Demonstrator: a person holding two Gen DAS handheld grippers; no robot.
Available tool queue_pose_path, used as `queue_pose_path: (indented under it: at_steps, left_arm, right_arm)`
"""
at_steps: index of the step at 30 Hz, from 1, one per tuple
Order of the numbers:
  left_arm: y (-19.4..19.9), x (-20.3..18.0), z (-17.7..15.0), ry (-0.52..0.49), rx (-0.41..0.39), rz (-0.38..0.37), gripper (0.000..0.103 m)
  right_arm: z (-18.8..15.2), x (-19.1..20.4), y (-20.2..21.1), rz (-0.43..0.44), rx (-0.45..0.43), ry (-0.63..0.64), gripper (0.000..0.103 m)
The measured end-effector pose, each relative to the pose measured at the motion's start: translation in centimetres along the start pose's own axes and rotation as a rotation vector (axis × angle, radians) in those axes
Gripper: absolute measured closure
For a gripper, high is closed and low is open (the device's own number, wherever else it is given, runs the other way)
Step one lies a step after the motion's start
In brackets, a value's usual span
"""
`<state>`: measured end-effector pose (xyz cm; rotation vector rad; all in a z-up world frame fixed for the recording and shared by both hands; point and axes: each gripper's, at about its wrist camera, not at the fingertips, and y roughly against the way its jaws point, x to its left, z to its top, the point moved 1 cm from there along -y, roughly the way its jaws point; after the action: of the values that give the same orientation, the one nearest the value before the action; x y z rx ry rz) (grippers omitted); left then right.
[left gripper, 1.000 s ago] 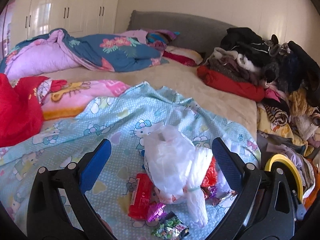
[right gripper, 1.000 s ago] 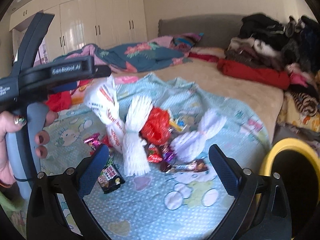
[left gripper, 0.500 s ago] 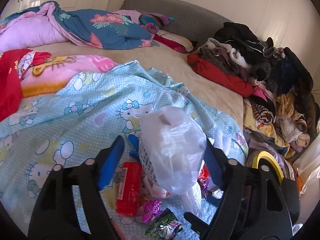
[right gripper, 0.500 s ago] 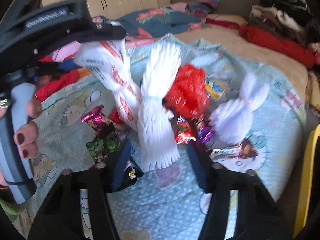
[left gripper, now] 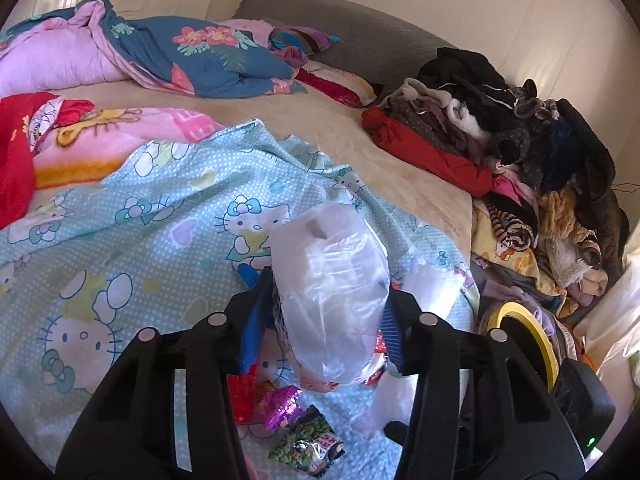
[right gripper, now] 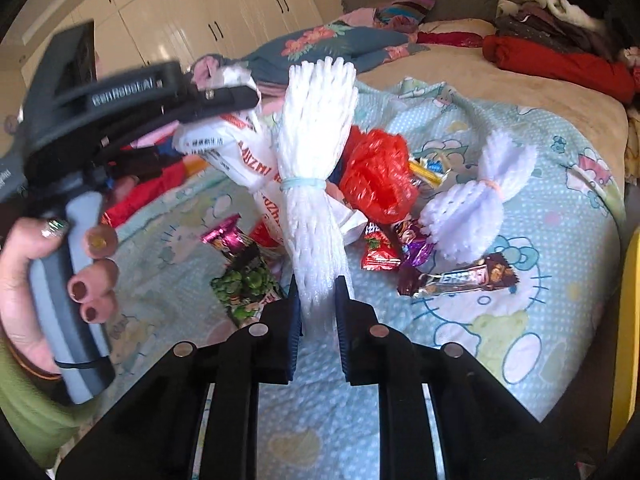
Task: Collect trash
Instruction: 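Carry the white bag and white mesh net with both grippers over the yellow bin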
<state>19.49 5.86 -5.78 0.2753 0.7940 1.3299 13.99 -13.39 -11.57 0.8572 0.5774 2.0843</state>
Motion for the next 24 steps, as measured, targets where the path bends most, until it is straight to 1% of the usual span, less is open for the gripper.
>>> queue_pose_path:
  at_steps: [5,14,18,24]
  left_arm:
    - [1.8,-1.2,0.2,-0.025,-0.027,-0.023,0.065]
    - [5.3,-3.4,0.3,-0.045,-0.073,-0.072,0.065]
    - [6.6,-4.4,0.3,-0.063,-0.089,-0.084,0.065]
    - [7.3,-6.4,0.1,-0.090,-0.099,-0.100,0.065]
  right_arm:
    - [0.4,-0.2,2.7,0.017,-0.051,-0.016,0.087]
    - [1.0,-0.9,6.4,0.013,-0.116,-0.032,0.087]
    - [1.6,-1.5,7.8,-0.002,-0.146,-0.042,0.087]
    - [1.9,-2.9,9.9,-0.035,-0.181,-0.076,0.087]
